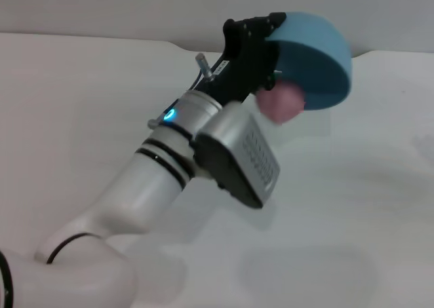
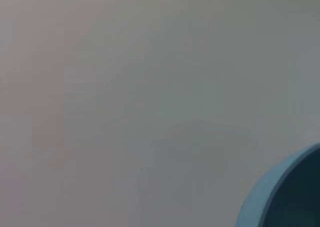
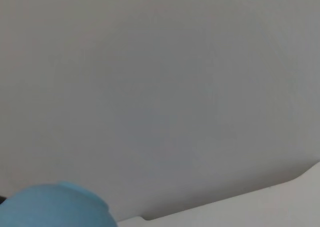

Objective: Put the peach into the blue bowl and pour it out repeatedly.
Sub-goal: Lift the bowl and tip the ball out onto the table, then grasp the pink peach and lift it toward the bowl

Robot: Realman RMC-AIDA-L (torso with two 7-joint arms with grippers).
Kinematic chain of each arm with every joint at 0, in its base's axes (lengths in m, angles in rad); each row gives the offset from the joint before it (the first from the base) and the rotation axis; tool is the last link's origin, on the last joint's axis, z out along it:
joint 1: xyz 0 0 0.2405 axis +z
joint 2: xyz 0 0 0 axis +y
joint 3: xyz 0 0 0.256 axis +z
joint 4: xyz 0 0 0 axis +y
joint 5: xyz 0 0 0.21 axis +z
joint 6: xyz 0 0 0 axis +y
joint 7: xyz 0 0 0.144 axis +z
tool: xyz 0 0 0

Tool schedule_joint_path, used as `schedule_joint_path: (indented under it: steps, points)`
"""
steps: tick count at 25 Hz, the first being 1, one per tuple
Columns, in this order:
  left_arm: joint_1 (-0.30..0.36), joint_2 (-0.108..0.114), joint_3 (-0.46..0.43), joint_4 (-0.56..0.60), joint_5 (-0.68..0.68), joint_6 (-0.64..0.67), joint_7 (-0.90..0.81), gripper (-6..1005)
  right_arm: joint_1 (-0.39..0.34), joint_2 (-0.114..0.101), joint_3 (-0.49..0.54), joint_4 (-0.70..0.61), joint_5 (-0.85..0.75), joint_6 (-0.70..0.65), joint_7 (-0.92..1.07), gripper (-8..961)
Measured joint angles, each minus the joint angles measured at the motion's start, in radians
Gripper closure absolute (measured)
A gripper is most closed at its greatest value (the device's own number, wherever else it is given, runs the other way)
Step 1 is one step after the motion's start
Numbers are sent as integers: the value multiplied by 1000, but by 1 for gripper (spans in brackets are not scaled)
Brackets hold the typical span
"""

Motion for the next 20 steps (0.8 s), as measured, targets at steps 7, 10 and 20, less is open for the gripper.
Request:
schedule_joint_path:
  steps: [7,10,20]
  points:
    - [-3,0,42,-12,-1,-24,76,1000,13,0,1,1,0,12,-1,563]
    - [-7,0,23,-4,-28,4,47,1000,18,0,1,1,0,12,-1,563]
    - [-7,7,-301,112,-142,344,-203,1000,38,3,-14,8,0,1,-46,562]
